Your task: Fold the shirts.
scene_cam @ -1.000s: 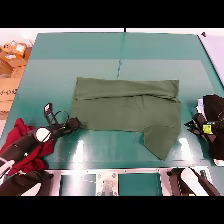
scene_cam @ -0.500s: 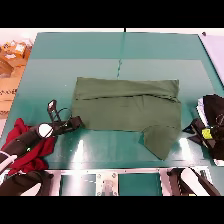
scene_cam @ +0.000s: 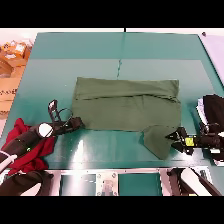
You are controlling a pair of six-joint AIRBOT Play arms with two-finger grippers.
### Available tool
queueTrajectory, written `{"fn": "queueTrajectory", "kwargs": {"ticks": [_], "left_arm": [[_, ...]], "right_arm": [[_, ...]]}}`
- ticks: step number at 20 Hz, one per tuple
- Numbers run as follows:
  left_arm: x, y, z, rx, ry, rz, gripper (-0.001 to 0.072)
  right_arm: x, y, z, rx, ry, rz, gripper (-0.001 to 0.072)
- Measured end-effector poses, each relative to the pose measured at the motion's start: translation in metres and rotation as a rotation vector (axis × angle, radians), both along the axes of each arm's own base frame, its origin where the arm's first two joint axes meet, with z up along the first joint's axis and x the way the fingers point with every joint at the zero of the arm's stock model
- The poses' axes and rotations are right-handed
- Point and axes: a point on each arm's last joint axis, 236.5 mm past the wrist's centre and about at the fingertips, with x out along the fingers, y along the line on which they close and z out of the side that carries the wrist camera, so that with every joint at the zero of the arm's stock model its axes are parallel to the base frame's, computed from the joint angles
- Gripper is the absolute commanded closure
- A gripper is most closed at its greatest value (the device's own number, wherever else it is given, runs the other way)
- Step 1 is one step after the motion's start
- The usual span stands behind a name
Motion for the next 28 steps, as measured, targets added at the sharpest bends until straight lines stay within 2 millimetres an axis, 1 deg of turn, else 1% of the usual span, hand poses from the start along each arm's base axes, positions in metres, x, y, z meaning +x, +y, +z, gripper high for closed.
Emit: {"fn": "queueTrajectory", "kwargs": {"ticks": [2, 3, 4, 5, 8, 10, 11, 12, 16, 18, 20, 22, 25, 26, 28], "left_arm": [[-0.001, 0.000, 0.000, 0.000, 0.004, -0.002, 0.0686], [-0.002, -0.001, -0.001, 0.000, 0.007, -0.004, 0.0685], [-0.002, -0.001, -0.001, 0.000, 0.009, -0.006, 0.0685], [-0.003, -0.001, -0.001, -0.001, 0.014, -0.008, 0.0686], [-0.011, -0.002, -0.002, 0.021, 0.044, -0.061, 0.0686], [-0.017, 0.002, 0.002, 0.054, 0.084, -0.120, 0.0687], [-0.019, 0.005, 0.005, 0.075, 0.104, -0.151, 0.0687], [-0.023, 0.009, 0.008, 0.100, 0.127, -0.185, 0.0687], [-0.036, 0.026, 0.026, 0.203, 0.209, -0.316, 0.0687], [-0.035, 0.029, 0.042, 0.233, 0.219, -0.364, 0.0687], [-0.024, 0.030, 0.063, 0.255, 0.188, -0.396, 0.0687], [-0.009, 0.030, 0.087, 0.275, 0.135, -0.411, 0.0687], [0.020, 0.029, 0.114, 0.307, 0.044, -0.413, 0.0688], [0.032, 0.028, 0.120, 0.314, 0.013, -0.410, 0.0688], [0.059, 0.026, 0.127, 0.334, -0.041, -0.399, 0.0688]], "right_arm": [[0.011, 0.001, -0.003, 0.002, -0.055, -0.016, 0.0364], [0.016, 0.000, -0.004, -0.004, -0.078, -0.021, 0.0474], [0.020, -0.003, -0.005, -0.017, -0.096, -0.022, 0.0636], [0.022, -0.005, -0.005, -0.026, -0.109, -0.017, 0.0690], [0.032, -0.010, 0.003, -0.038, -0.155, 0.015, 0.0700], [0.037, -0.008, 0.017, -0.020, -0.179, 0.040, 0.0699], [0.037, -0.011, 0.021, -0.034, -0.178, 0.053, 0.0699], [0.035, -0.012, 0.025, -0.039, -0.167, 0.060, 0.0699], [0.013, -0.027, 0.033, -0.128, -0.084, 0.081, 0.0699], [0.013, -0.035, 0.044, -0.167, -0.081, 0.083, 0.0699], [0.019, -0.041, 0.063, -0.189, -0.098, 0.087, 0.0699], [0.036, -0.045, 0.089, -0.196, -0.161, 0.076, 0.0699], [0.072, -0.047, 0.130, -0.185, -0.301, 0.058, 0.0698], [0.086, -0.048, 0.140, -0.180, -0.341, 0.059, 0.0698], [0.112, -0.048, 0.152, -0.165, -0.394, 0.075, 0.0698]]}}
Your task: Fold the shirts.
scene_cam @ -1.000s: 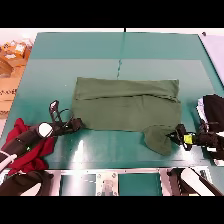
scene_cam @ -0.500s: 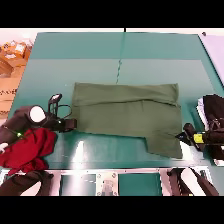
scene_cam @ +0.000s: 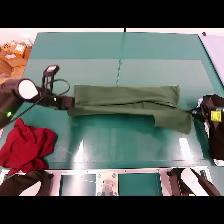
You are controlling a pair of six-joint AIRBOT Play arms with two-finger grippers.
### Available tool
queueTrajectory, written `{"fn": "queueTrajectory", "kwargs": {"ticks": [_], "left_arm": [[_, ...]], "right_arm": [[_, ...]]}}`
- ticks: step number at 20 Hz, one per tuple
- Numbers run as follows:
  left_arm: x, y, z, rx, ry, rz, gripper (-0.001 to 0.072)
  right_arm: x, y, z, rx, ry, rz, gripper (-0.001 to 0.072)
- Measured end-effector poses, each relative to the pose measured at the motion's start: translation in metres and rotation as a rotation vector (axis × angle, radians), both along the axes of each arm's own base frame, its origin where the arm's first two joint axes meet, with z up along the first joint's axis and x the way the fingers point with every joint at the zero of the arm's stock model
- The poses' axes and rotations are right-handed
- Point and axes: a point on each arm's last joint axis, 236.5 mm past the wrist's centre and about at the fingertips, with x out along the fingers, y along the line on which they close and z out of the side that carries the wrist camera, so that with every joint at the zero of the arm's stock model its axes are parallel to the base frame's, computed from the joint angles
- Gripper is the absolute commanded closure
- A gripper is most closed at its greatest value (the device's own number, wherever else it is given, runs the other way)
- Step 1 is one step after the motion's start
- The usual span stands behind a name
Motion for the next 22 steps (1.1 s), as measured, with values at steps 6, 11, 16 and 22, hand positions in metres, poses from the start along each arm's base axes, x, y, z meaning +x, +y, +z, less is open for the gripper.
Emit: {"fn": "queueTrajectory", "kwargs": {"ticks": [6, 11, 16, 22], "left_arm": [[0.093, -0.006, -0.016, 0.034, -0.074, 0.019, 0.0686], [0.156, -0.019, -0.066, 0.021, -0.085, 0.010, 0.0683], [0.198, -0.023, -0.068, -0.048, -0.174, 0.057, -0.0012], [0.217, 0.040, -0.021, -0.025, -0.170, 0.147, -0.0012]], "right_arm": [[0.096, -0.008, -0.022, 0.009, -0.047, 0.054, 0.0698], [0.163, -0.013, -0.084, -0.010, -0.023, 0.083, 0.0545], [0.207, -0.037, -0.093, -0.080, -0.095, 0.139, 0.0172], [0.172, -0.095, -0.085, -0.105, -0.068, 0.267, 0.0064]]}}
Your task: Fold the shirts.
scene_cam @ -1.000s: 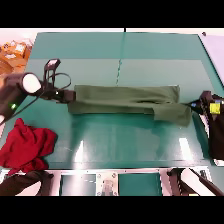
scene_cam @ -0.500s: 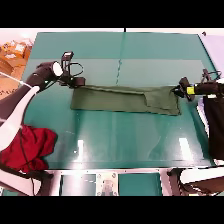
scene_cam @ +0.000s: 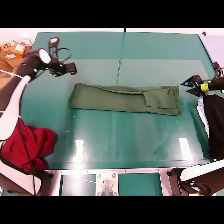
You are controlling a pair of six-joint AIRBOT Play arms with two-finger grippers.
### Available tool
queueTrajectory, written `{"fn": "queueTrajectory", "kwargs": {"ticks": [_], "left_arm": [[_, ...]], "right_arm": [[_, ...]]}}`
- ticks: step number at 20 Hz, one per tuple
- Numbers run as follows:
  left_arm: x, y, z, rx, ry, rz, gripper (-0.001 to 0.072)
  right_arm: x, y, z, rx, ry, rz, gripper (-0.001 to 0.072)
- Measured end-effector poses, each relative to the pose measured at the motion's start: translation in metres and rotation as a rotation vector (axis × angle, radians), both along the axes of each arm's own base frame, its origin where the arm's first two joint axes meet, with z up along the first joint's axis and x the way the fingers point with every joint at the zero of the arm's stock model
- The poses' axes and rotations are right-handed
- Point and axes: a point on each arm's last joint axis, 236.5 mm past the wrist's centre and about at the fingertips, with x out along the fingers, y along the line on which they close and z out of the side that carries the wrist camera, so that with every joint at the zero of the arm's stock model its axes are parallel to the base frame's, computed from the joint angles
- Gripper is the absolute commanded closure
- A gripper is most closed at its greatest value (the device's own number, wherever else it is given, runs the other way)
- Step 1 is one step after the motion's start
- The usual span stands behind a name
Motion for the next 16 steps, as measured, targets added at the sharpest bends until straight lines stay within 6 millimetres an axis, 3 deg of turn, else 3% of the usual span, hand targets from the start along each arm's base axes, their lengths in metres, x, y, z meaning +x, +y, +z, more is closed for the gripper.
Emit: {"fn": "queueTrajectory", "kwargs": {"ticks": [2, 5, 9, 16], "left_arm": [[-0.003, 0.012, 0.005, -0.016, 0.028, 0.029, -0.0013], [-0.009, 0.017, 0.008, -0.044, 0.071, 0.046, -0.0012], [-0.017, 0.016, 0.007, -0.070, 0.111, 0.049, -0.0012], [-0.024, 0.014, 0.005, -0.081, 0.143, 0.045, -0.0012]], "right_arm": [[-0.016, -0.005, -0.014, 0.031, 0.030, 0.038, 0.0064], [-0.029, 0.005, -0.037, 0.123, 0.055, 0.102, 0.0064], [-0.028, 0.028, -0.044, 0.274, -0.001, 0.175, 0.0064], [-0.031, 0.047, -0.048, 0.329, -0.049, 0.278, 0.0064]]}}
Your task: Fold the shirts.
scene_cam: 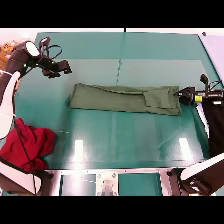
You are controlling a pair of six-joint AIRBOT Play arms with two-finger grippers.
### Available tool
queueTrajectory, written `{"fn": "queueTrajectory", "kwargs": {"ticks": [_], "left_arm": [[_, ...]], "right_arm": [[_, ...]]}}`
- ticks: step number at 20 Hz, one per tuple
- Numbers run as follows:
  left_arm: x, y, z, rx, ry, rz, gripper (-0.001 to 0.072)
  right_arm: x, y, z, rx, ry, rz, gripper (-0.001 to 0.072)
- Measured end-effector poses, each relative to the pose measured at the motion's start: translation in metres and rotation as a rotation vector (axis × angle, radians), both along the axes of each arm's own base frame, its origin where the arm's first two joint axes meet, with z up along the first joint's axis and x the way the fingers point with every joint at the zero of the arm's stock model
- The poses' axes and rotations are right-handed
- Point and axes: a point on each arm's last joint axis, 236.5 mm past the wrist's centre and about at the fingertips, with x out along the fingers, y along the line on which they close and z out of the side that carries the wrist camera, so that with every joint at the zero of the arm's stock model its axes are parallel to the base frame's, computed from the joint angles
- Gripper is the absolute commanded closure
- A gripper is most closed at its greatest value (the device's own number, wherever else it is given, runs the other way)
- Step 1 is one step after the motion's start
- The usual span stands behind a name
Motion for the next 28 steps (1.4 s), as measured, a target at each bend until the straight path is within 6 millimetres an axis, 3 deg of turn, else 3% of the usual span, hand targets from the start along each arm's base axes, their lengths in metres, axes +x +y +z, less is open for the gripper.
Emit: {"fn": "queueTrajectory", "kwargs": {"ticks": [8, 9, 10, 11, 12, 13, 14, 18, 20, 23, 28], "left_arm": [[-0.002, -0.002, 0.000, -0.009, 0.011, -0.005, -0.0012], [-0.003, -0.003, 0.000, -0.009, 0.011, -0.007, -0.0011], [-0.003, -0.003, 0.000, -0.010, 0.012, -0.008, -0.0006], [-0.003, -0.003, 0.000, -0.010, 0.011, -0.010, 0.0114], [-0.003, -0.004, 0.000, -0.014, 0.011, -0.011, 0.0339], [-0.003, -0.006, 0.000, -0.015, 0.010, -0.019, 0.0521], [-0.003, -0.010, 0.001, -0.023, 0.005, -0.033, 0.0688], [-0.003, -0.036, 0.009, -0.072, -0.029, -0.113, 0.0687], [-0.004, -0.060, 0.014, -0.109, -0.050, -0.157, 0.0686], [-0.012, -0.121, 0.004, -0.161, -0.051, -0.250, 0.0686], [-0.050, -0.277, -0.045, -0.298, -0.048, -0.430, 0.0686]], "right_arm": [[0.008, 0.018, -0.007, -0.036, -0.003, 0.042, 0.0067], [0.008, 0.018, -0.009, -0.045, 0.004, 0.042, 0.0122], [0.009, 0.018, -0.012, -0.062, 0.010, 0.044, 0.0373], [0.010, 0.016, -0.017, -0.089, 0.019, 0.041, 0.0539], [0.010, 0.020, -0.020, -0.087, 0.032, 0.041, 0.0630], [0.009, 0.021, -0.023, -0.110, 0.039, 0.058, 0.0698], [0.009, 0.024, -0.024, -0.116, 0.046, 0.063, 0.0699], [0.017, 0.026, -0.016, -0.181, 0.045, 0.090, 0.0699], [0.026, 0.021, 0.003, -0.241, 0.024, 0.098, 0.0699], [0.034, 0.041, 0.067, -0.259, -0.030, 0.136, 0.0699], [0.023, 0.099, 0.172, -0.294, -0.096, 0.206, 0.0698]]}}
